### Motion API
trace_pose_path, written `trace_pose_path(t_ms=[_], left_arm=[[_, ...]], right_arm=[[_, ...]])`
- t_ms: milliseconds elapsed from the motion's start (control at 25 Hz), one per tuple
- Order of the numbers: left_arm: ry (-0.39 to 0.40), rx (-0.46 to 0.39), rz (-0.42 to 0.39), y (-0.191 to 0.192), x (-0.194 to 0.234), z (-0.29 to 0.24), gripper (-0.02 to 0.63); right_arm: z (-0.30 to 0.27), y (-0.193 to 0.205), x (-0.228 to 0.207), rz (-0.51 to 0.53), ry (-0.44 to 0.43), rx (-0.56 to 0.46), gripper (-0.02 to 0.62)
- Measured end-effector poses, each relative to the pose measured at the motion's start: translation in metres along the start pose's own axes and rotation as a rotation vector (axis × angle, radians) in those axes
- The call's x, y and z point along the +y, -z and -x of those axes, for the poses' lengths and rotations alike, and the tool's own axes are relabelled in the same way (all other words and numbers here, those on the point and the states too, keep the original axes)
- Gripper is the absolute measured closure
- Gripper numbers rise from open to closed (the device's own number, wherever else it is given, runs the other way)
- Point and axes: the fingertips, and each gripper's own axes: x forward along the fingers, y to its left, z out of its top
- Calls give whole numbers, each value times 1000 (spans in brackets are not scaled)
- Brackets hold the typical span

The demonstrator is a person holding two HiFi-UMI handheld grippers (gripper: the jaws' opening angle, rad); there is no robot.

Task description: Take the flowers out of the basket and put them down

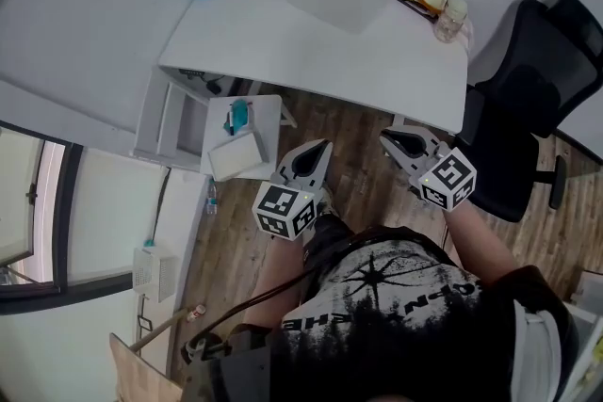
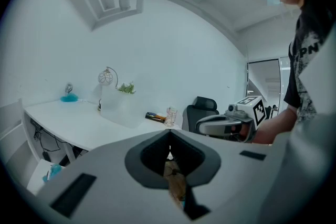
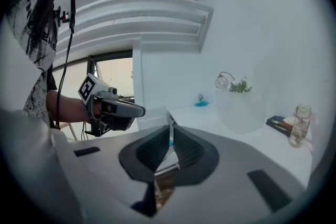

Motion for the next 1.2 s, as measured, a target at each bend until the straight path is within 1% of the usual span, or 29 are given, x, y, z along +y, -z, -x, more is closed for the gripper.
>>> trace_pose_path(t_ms=[200, 360, 480, 720, 960, 1200], left_arm=[[38, 2, 8, -11, 45, -17, 595], [69, 9, -5, -26, 83, -26, 595], [105, 8, -22, -43, 113, -35, 595], [162, 4, -65, -66, 160, -43, 595], [196, 1, -99, -83, 190, -54, 595], [211, 7, -101, -89, 208, -70, 595]], right_arm=[[-42, -12, -21, -15, 24, 20, 575], [-79, -31, -35, 8, 54, 23, 575], [-108, -51, -47, 38, 94, 9, 575], [-155, -77, -57, 33, 146, -31, 575], [-179, -80, -66, 29, 183, -36, 575], [-194, -69, -83, 25, 206, 6, 575]])
